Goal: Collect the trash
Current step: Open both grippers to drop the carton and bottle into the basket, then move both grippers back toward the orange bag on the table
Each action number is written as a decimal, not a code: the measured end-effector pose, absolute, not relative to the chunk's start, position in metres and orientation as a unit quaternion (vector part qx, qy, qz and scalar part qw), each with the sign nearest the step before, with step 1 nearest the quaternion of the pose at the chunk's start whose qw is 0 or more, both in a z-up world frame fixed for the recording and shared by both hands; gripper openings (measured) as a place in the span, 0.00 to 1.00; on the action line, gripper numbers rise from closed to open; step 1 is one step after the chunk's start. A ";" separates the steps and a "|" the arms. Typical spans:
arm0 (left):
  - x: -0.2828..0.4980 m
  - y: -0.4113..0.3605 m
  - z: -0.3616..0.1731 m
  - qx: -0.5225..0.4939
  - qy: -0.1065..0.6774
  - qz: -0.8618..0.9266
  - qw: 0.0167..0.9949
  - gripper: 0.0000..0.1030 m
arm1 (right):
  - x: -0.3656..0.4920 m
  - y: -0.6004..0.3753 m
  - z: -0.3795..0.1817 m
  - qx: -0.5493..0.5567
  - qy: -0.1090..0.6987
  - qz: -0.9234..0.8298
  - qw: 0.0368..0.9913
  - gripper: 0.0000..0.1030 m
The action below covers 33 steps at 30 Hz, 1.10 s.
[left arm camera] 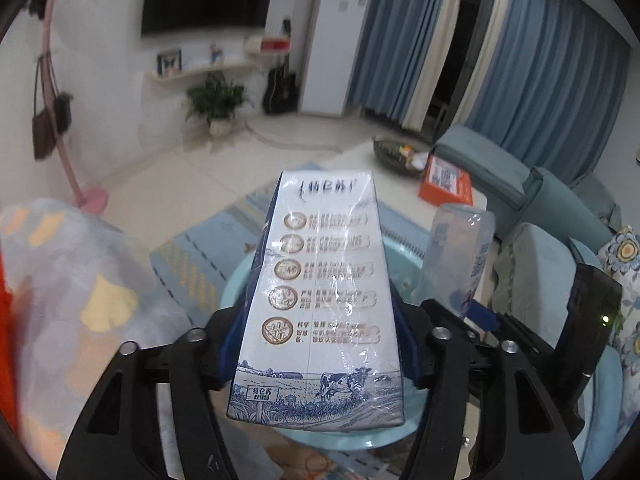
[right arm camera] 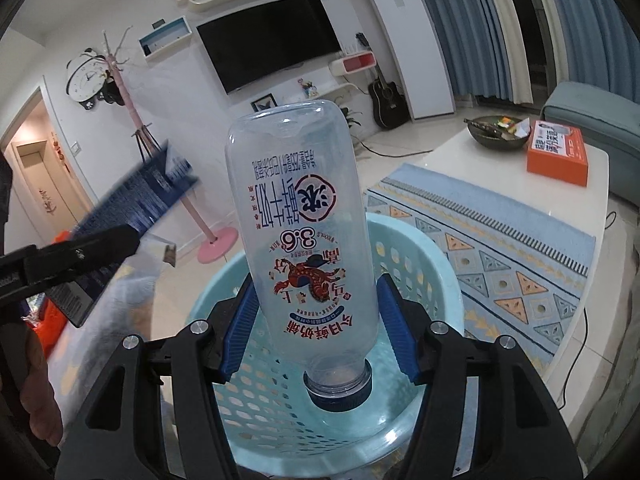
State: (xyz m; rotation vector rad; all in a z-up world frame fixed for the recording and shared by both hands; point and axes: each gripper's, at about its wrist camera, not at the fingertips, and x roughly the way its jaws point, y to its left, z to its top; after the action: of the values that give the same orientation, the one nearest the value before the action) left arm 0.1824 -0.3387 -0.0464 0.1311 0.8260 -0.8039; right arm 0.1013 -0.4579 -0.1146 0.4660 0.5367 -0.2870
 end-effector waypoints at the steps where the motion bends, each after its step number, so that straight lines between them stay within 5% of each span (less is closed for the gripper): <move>1: 0.187 -0.339 -0.050 0.056 0.403 -0.381 0.830 0.68 | 0.103 -0.459 -0.117 0.224 0.265 -0.142 0.927 0.56; 18: 0.154 -0.286 -0.028 0.048 0.379 -0.339 0.860 0.70 | 0.090 -0.440 -0.113 0.231 0.264 -0.144 0.925 0.56; 33: 0.100 -0.080 -0.004 -0.002 0.336 -0.192 0.922 0.72 | 0.103 -0.310 -0.057 0.194 0.257 -0.004 0.947 0.67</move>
State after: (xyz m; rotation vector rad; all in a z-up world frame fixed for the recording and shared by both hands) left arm 0.0999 -0.0805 -0.0038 -0.0037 0.6893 -0.3949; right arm 0.1031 -0.3097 -0.0572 0.3942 0.5228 -0.0091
